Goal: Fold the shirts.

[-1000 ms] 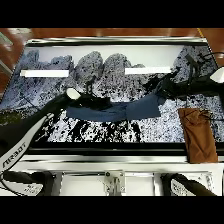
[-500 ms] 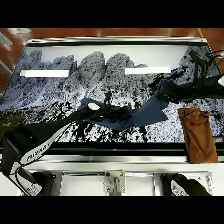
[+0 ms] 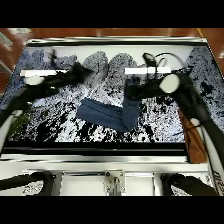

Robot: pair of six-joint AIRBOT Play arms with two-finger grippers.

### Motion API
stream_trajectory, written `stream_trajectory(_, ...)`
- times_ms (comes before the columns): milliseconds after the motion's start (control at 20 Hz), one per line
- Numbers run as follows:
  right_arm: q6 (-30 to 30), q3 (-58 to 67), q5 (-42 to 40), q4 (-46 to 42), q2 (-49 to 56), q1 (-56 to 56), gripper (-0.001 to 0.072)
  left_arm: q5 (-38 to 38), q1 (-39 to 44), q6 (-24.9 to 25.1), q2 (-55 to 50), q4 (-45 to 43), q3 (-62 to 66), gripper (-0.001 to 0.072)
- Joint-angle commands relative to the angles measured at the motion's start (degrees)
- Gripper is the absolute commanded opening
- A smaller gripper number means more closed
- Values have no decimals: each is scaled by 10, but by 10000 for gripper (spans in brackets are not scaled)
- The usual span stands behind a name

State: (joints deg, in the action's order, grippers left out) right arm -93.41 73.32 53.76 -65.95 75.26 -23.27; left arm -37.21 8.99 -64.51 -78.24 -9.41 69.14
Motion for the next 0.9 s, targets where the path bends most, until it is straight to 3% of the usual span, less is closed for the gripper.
stream_trajectory(0,1,0,-195,32,99,-97,68,-24,-125,19,140,-26,-1,35)
stream_trajectory(200,0,0,-367,131,209,-183,78,-126,-191,13,235,-76,-1,35)
stream_trajectory(250,0,0,-395,159,227,-197,262,-152,-195,-3,247,-95,-1,36)
stream_trajectory(300,0,0,-412,178,235,-205,637,-174,-194,-18,255,-116,-1,35)
stream_trajectory(350,0,0,-413,180,232,-208,695,-195,-191,-28,260,-136,-2,36)
stream_trajectory(500,13,0,-338,136,189,-170,695,-207,-181,-28,261,-163,-14,36)
stream_trajectory(750,14,0,75,-147,112,3,694,-192,-181,-28,260,-168,-44,36)
stream_trajectory(850,14,-15,179,-158,112,89,694,-192,-181,-26,260,-168,-54,36)
